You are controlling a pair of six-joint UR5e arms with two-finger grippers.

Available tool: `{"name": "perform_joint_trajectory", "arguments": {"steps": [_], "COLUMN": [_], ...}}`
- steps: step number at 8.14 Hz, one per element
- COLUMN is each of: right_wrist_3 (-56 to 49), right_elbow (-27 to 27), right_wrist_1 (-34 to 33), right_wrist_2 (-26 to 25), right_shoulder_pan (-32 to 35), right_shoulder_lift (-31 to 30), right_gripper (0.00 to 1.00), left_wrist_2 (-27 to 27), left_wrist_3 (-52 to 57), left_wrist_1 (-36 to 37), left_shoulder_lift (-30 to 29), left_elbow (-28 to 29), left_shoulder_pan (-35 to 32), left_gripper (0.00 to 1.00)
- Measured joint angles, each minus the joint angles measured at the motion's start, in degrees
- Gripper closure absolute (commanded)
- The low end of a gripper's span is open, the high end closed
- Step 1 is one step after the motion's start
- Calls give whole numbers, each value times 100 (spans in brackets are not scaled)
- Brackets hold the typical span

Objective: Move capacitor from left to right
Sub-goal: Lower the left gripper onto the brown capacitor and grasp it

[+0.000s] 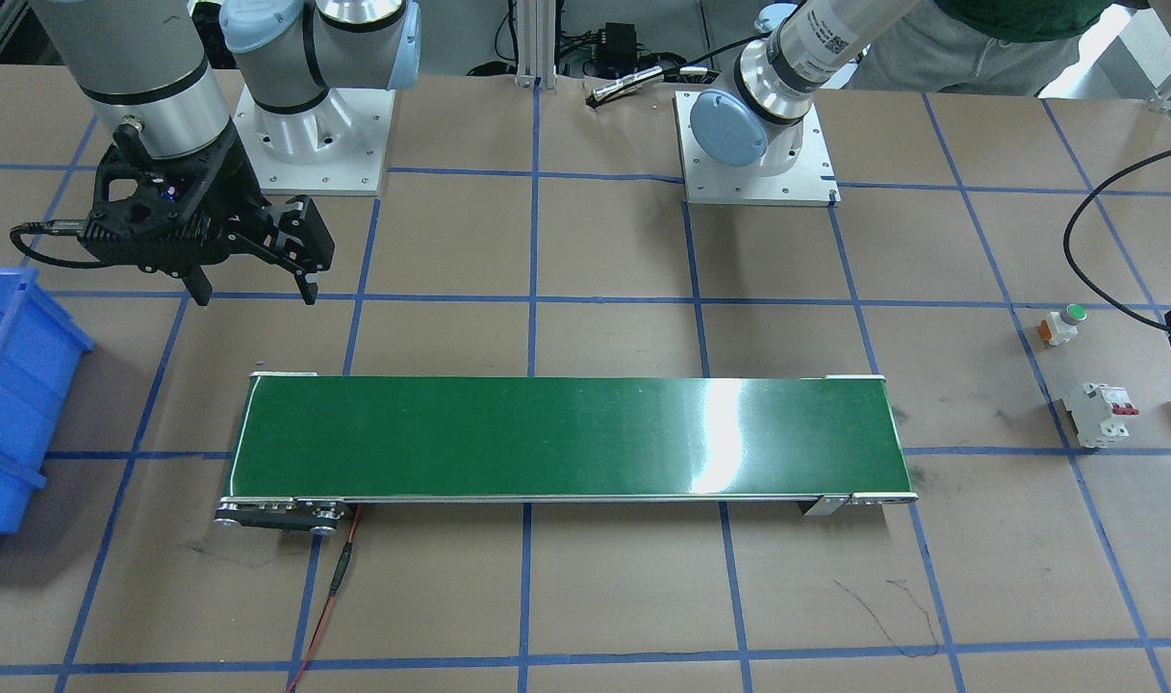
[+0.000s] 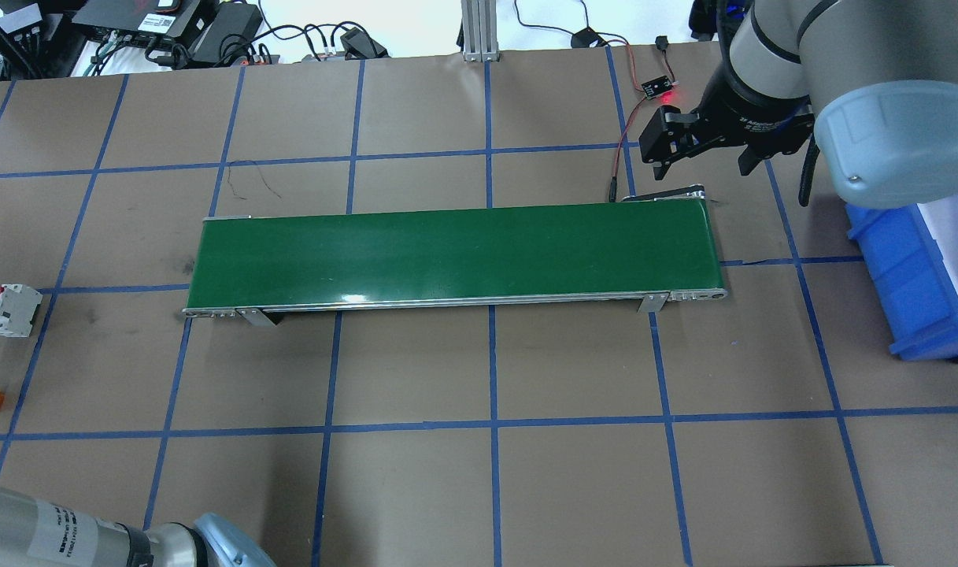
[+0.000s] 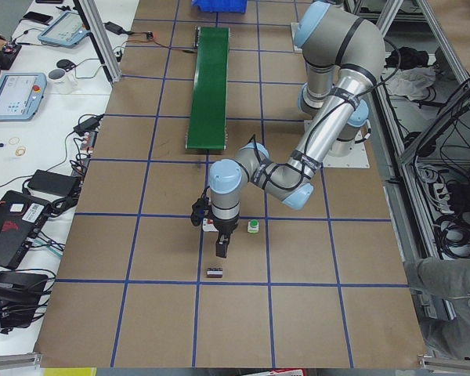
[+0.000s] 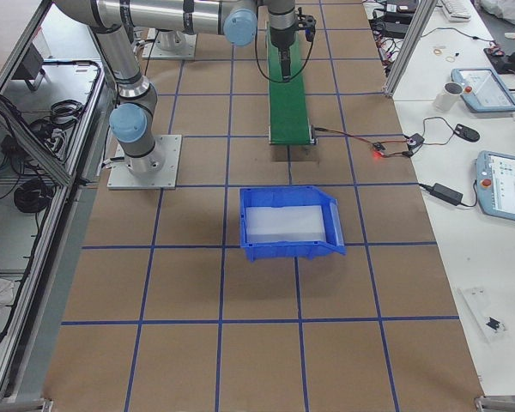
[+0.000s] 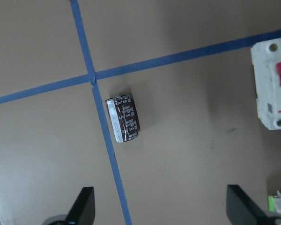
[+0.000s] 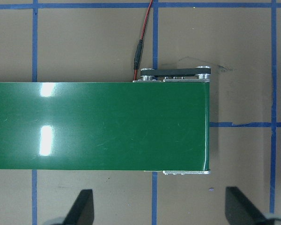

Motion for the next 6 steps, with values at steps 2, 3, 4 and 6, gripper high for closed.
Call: {"name": "perform_joint_trajectory", "arguments": {"steps": [2,3,4,6], "right_wrist_3": [15,1,-10,-23], "right_elbow": [-6,-12,-14,-17], "right_wrist_1": [-13,-41,-68,-87], "right_wrist_2": [-4,-19,-37,-61], "right_shoulder_pan": [0,0,0,0], "right_shoulder_lift": [0,0,9,53], "right_gripper": [0,0,0,0], "left_wrist_2": [-252,-407,-574,-795], "left_wrist_3": [-7,-22,-35,-37], "left_wrist_1": [263,425,555,808], "left_shoulder_lift": [-210,-315,-437,-710], "left_elbow": [22,29,48,158], "left_shoulder_pan": [156,217,258,322], "left_gripper": [0,0,0,0]}}
